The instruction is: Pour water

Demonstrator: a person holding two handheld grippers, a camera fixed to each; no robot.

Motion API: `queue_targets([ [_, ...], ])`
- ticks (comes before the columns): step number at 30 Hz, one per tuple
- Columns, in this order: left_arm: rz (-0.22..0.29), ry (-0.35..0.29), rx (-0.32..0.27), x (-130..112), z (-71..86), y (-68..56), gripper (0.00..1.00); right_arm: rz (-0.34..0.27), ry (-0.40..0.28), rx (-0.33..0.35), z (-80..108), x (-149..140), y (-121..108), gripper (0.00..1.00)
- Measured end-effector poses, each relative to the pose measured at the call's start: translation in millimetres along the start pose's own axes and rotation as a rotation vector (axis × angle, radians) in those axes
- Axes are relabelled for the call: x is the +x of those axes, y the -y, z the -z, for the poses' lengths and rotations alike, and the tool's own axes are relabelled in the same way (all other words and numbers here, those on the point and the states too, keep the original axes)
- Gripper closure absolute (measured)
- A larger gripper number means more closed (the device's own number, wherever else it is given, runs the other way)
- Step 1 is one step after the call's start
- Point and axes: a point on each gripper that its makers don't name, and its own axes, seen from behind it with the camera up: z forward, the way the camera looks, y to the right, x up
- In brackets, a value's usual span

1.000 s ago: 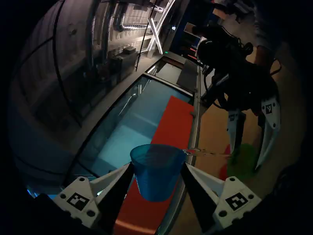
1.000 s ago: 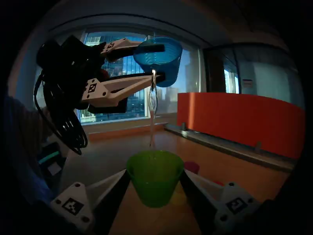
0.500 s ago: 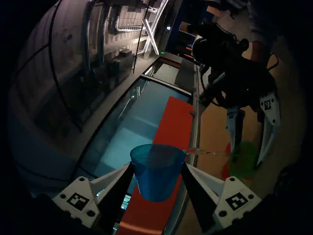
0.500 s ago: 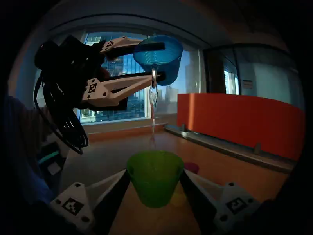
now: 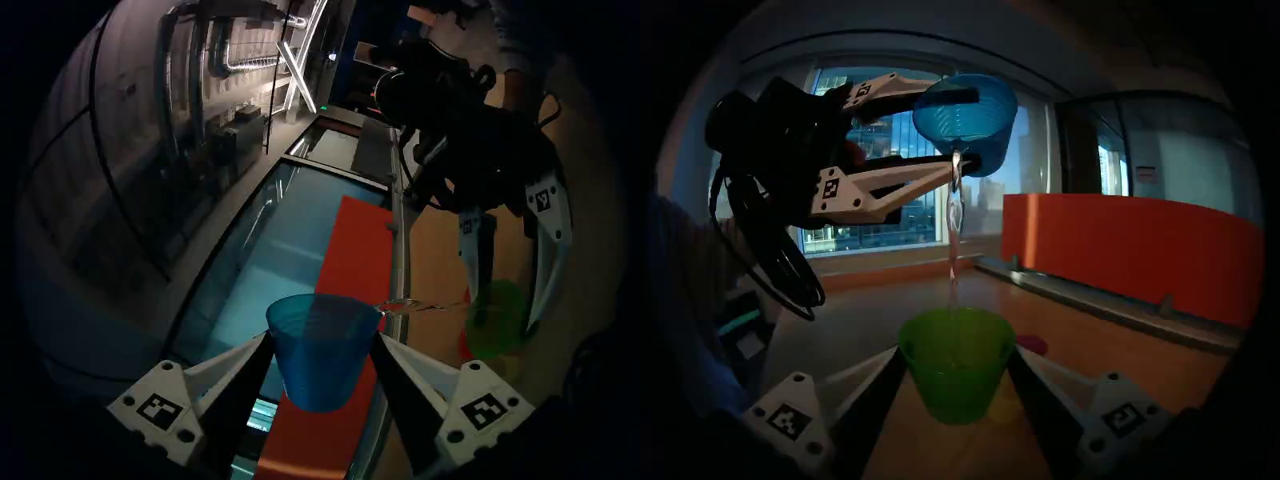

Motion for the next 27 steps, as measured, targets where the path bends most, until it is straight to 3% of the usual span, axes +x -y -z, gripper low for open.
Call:
queue_targets([
  [27,-0.113,0.001,0.015,1.3,1.1,10.0,0.16,0.005,-0.001,-0.006,-0.1,0.9,-1.3,0.1],
])
